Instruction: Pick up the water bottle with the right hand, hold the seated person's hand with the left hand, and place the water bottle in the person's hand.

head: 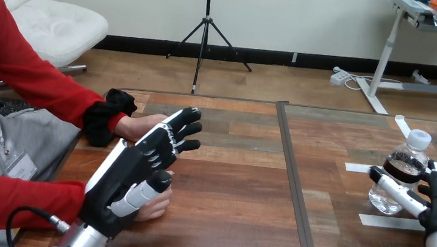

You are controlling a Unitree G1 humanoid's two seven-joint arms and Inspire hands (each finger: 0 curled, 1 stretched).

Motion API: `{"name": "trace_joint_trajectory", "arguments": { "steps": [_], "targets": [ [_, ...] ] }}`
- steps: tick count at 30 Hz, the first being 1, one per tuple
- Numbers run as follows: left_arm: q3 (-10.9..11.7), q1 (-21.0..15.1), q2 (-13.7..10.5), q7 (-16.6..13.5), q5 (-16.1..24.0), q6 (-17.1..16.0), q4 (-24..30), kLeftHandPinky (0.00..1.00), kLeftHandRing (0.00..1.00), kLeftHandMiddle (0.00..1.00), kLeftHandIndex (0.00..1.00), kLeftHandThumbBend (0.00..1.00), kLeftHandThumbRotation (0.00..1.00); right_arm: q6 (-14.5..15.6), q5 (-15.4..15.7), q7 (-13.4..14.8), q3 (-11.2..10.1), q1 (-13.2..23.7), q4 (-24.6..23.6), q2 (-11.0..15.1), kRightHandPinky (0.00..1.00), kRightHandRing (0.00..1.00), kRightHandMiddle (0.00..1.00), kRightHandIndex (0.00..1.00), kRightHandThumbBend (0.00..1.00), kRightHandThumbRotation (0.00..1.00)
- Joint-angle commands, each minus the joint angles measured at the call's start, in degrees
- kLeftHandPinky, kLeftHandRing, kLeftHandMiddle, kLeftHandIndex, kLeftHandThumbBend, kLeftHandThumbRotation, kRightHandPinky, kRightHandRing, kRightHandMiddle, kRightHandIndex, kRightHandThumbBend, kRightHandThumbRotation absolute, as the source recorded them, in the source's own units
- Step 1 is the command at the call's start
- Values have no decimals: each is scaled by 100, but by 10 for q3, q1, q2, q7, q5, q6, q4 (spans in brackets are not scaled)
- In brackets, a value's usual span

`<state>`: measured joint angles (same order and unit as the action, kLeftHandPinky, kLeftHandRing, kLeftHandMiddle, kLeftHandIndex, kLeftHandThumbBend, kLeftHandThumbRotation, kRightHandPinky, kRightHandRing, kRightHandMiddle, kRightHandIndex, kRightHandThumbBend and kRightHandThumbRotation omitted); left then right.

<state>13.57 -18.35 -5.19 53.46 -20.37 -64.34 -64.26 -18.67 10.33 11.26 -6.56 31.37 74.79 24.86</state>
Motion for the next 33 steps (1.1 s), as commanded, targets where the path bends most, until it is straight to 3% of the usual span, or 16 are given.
{"name": "trace_joint_trajectory", "arguments": {
  "steps": [1,18,27,33],
  "targets": [
    [8,-8,-9,-1,-13,-14,29,84,91,93,90,100,78,1,1,-3,5,61,-1,-6,84,89,92,96,100,50],
    [6,-3,-5,2,-19,-15,39,84,91,92,89,100,77,13,0,2,11,85,0,-20,75,83,88,94,100,47],
    [4,-3,2,7,-25,-15,44,83,91,92,88,100,76,11,-20,9,-1,93,-2,-33,65,74,81,88,100,40],
    [2,-2,8,9,-27,-11,47,83,90,92,88,100,75,17,-25,22,-2,100,-2,-41,58,67,73,78,100,33]
  ]
}}
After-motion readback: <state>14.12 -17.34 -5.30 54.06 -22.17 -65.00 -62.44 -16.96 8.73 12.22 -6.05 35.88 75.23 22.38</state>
